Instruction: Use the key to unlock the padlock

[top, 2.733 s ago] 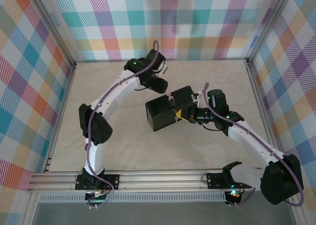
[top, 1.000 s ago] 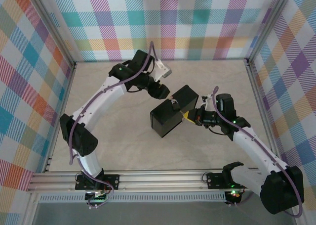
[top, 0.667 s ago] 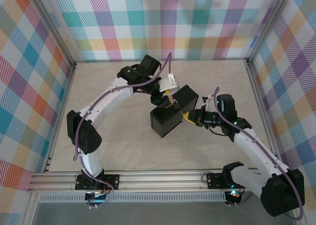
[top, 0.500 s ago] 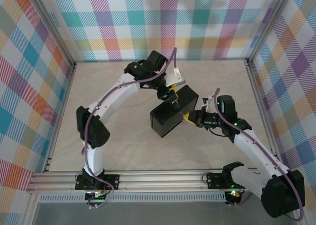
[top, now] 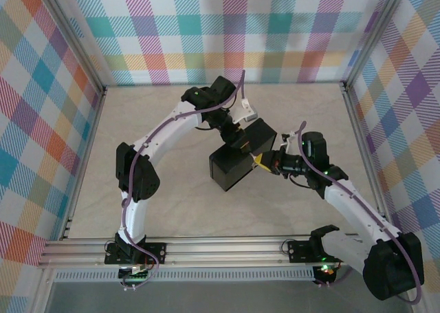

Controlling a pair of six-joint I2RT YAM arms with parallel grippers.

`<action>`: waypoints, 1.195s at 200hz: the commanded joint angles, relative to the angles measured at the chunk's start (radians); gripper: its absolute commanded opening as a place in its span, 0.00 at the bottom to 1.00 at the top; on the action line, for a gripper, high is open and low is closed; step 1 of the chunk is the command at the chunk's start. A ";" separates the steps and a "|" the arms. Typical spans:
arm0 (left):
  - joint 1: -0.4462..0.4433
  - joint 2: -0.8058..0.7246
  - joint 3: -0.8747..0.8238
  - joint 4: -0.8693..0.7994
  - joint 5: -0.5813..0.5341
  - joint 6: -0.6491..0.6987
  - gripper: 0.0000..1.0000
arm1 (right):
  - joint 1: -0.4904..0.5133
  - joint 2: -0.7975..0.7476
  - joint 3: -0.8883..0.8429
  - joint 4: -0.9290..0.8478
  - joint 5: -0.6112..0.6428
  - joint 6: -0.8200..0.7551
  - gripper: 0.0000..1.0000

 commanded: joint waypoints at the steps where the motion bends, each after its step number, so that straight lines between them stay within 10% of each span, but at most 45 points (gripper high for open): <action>1: -0.007 -0.019 -0.030 -0.040 0.043 -0.021 0.55 | 0.011 0.010 -0.025 0.079 0.003 0.041 0.00; 239: 0.004 -0.030 -0.108 -0.005 -0.021 -0.101 0.50 | 0.054 -0.022 -0.159 0.295 0.043 0.250 0.00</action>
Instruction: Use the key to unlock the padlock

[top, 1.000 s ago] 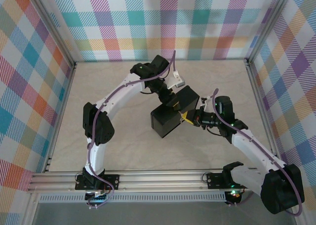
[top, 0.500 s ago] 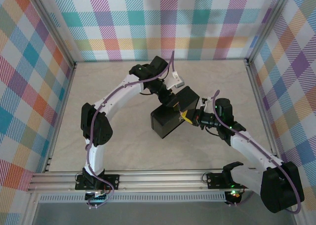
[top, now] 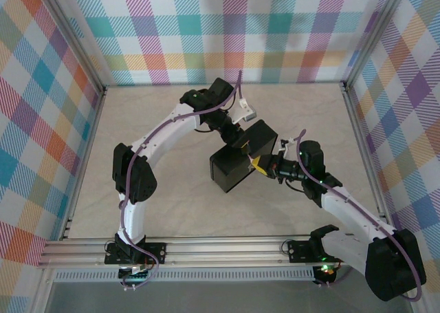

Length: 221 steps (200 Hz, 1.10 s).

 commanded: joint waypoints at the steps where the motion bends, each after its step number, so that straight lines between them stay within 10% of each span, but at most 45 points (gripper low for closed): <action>1: 0.001 0.005 -0.033 -0.070 -0.029 -0.021 0.50 | 0.011 -0.010 -0.013 0.023 0.009 0.024 0.00; 111: 0.003 -0.030 0.034 -0.097 -0.166 -0.060 0.69 | 0.015 -0.038 -0.011 -0.026 0.017 0.011 0.00; 221: -0.005 -0.009 0.007 -0.066 -0.032 -0.104 0.78 | 0.016 -0.048 -0.001 -0.040 0.013 0.002 0.00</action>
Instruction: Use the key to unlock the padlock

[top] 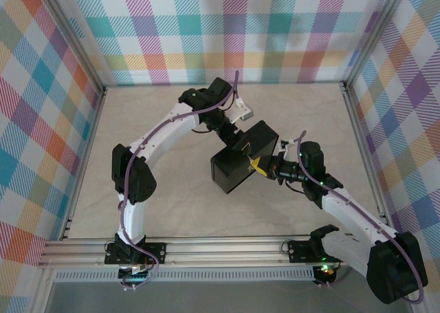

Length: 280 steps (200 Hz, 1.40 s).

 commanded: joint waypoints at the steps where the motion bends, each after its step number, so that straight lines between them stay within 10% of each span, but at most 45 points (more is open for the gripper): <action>1: -0.004 0.000 -0.012 -0.008 0.036 -0.017 0.78 | 0.006 -0.023 0.001 -0.018 -0.002 -0.009 0.00; 280: -0.006 -0.057 -0.184 0.099 0.056 -0.064 0.73 | -0.083 -0.013 0.067 -0.020 -0.073 -0.053 0.00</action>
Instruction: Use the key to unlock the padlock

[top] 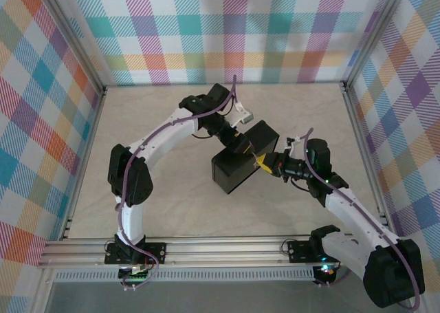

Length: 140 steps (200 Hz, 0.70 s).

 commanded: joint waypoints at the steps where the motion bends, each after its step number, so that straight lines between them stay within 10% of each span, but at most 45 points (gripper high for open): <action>1: -0.005 -0.014 -0.033 -0.038 -0.019 -0.006 0.73 | -0.004 0.009 0.033 0.060 -0.024 -0.014 0.00; 140: -0.005 -0.016 -0.021 -0.038 0.010 -0.025 0.73 | -0.004 0.039 0.008 0.098 0.042 0.012 0.00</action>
